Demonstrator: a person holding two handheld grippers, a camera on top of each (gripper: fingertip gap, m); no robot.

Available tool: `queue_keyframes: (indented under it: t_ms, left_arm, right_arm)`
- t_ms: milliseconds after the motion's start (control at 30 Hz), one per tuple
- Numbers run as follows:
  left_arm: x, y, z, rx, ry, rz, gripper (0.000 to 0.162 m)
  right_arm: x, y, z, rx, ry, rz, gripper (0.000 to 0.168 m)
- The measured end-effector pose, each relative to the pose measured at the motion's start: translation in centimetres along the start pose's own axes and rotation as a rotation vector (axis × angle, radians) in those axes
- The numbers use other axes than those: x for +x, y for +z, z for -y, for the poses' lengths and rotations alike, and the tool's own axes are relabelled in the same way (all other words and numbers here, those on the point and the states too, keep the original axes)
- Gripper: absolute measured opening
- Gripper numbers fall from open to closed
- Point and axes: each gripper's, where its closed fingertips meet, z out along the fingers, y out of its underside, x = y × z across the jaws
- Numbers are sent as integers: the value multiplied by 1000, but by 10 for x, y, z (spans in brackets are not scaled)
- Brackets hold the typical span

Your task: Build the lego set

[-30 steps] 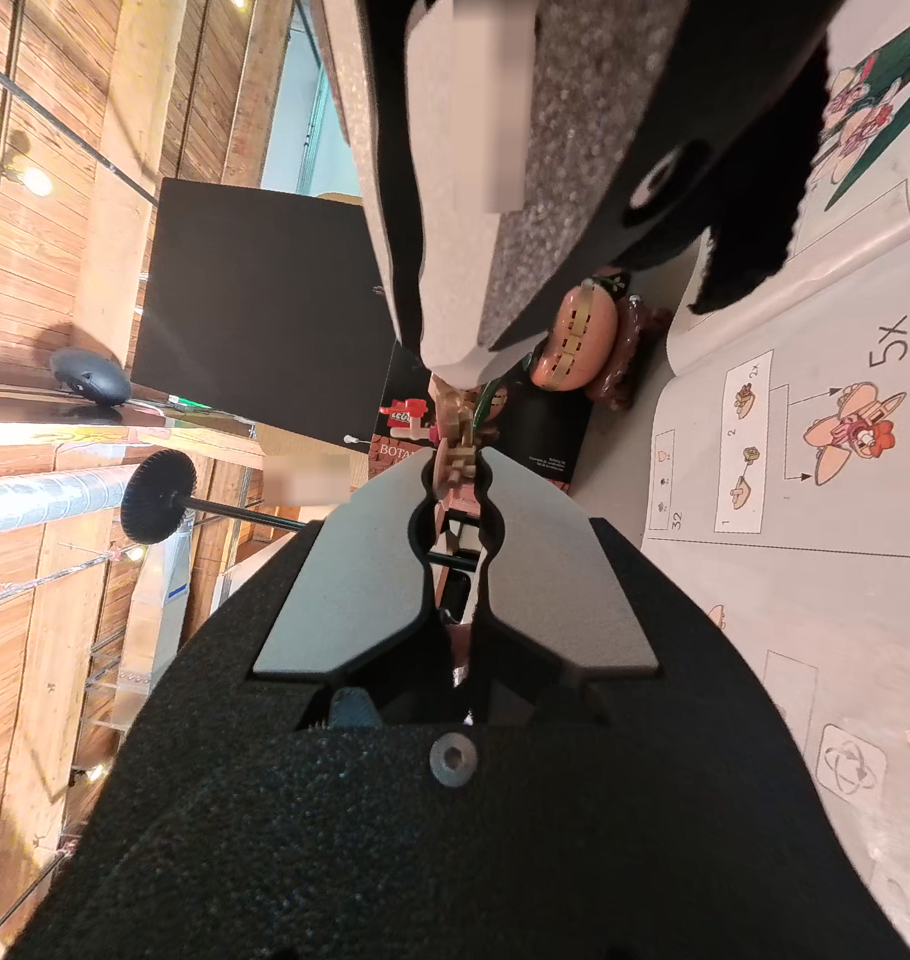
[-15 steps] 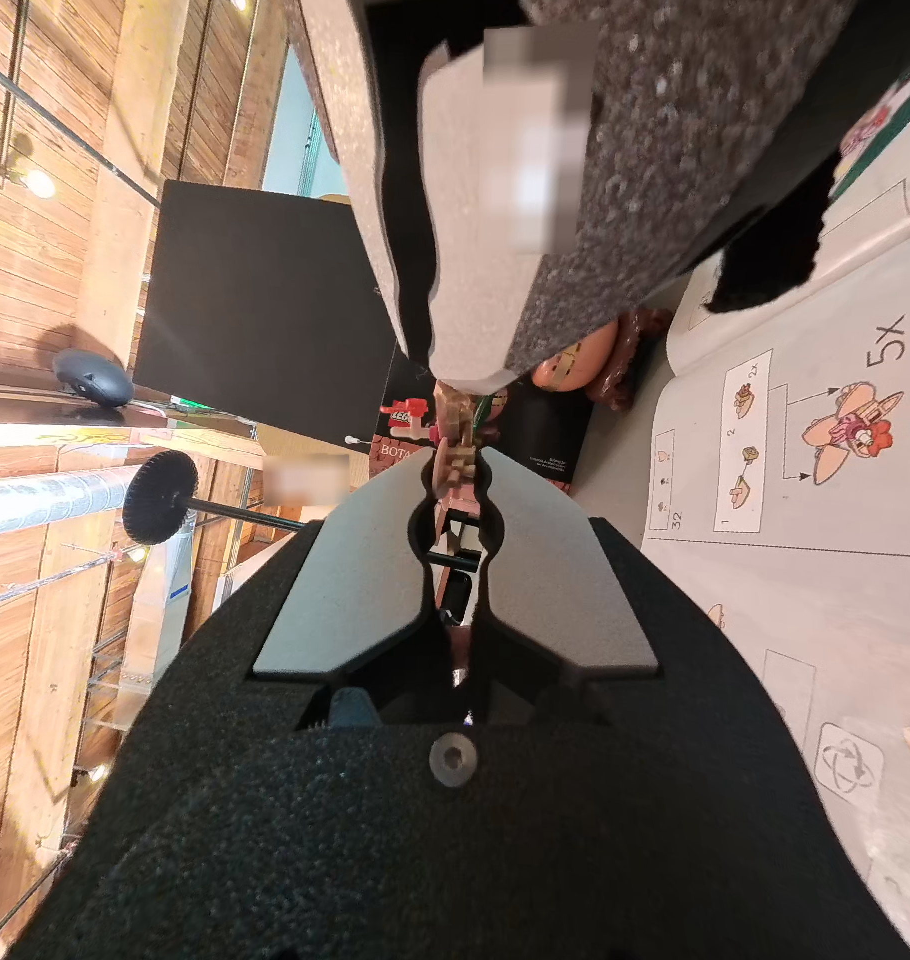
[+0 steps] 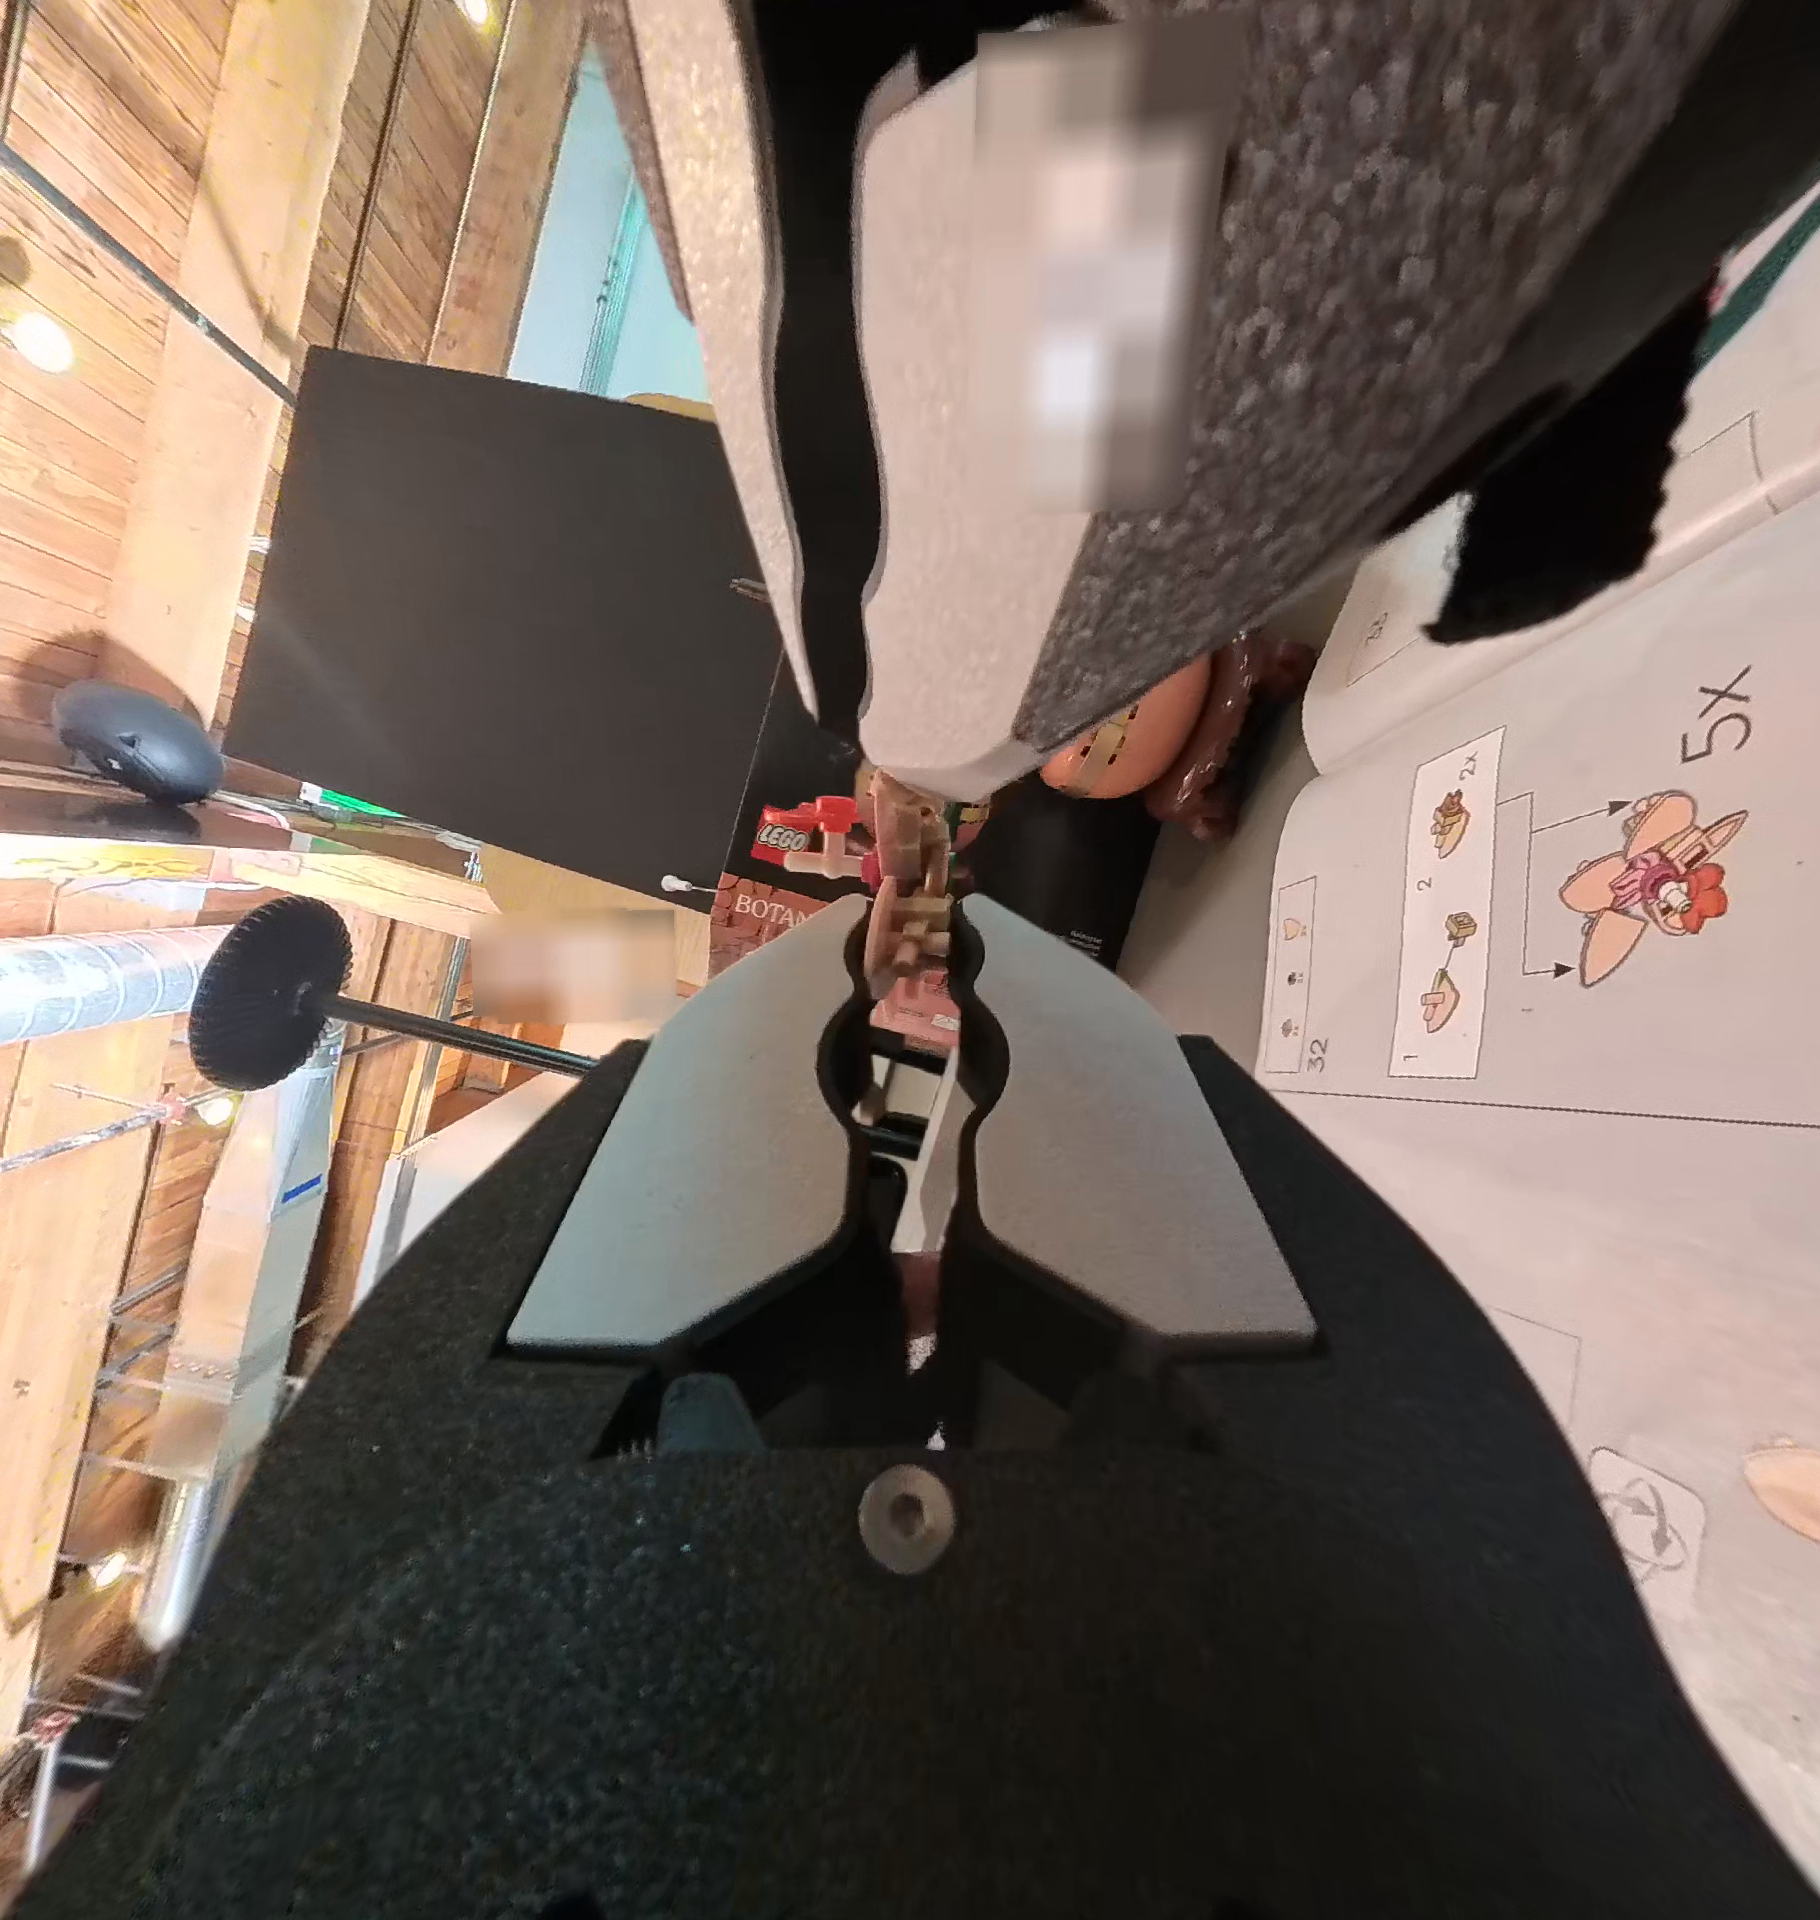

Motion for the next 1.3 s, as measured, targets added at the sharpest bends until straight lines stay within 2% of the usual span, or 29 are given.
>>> queue_keyframes:
  t_ms: [567,1300]
  left_arm:
    - [1,0,0,6,-98,7,10]
    - [-5,-3,4,62,-96,68,10]
  right_arm:
    - [-1,-1,4,11,41,15,1]
    - [-5,-1,5,25,136,86,1]
